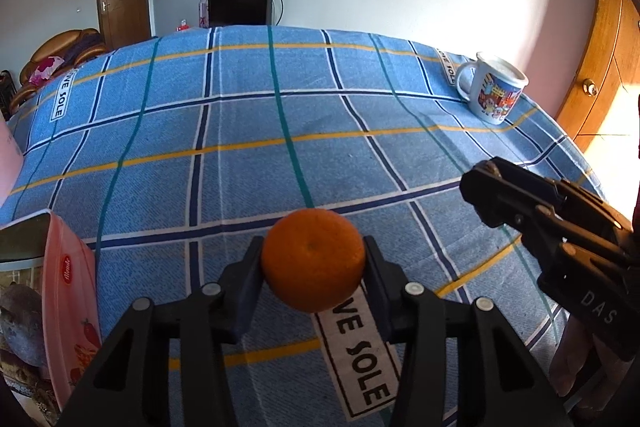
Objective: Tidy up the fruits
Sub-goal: 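Grasp the brown round fruit with the right tool while the left tool grasps an orange, then lift the brown fruit with the right tool while the left tool carries the orange toward the tin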
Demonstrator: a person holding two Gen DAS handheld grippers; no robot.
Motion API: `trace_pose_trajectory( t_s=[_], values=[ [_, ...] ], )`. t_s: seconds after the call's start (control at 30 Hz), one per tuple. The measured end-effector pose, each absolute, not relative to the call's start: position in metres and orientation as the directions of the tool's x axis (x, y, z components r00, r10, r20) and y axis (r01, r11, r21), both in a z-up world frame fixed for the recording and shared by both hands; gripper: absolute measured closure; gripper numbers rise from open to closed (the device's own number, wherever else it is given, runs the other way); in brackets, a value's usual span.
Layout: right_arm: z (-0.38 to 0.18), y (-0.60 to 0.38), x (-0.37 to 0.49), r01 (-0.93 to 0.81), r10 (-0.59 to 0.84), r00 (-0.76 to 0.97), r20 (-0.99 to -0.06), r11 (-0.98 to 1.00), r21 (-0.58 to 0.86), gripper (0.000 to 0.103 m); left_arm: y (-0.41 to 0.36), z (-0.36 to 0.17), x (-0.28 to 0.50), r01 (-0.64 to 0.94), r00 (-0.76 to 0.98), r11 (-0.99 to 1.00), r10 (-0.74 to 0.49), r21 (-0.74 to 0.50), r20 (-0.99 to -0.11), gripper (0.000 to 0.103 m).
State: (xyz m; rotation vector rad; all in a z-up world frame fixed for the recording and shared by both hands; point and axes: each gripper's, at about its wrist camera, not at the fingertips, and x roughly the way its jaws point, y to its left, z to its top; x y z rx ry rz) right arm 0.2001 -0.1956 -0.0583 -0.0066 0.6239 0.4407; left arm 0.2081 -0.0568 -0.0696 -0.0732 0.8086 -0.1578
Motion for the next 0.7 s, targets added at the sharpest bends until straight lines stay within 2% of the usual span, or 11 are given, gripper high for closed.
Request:
trace_pose_trajectory(
  t_s=[0.37,0.7],
  values=[
    [-0.052,-0.198,0.19,-0.435,0.433,0.742,-0.512,0.892,0.124,0.064,-0.066,-0.052,0.188,0.111,0.773,0.993,-0.106,-0.031,-0.625,0.054],
    [-0.048,-0.2,0.18,-0.447,0.447,0.768,-0.458,0.887,0.116,0.064,-0.063,-0.046,0.177,0.096,0.812,0.995,-0.094,-0.028,-0.575,0.054]
  ],
)
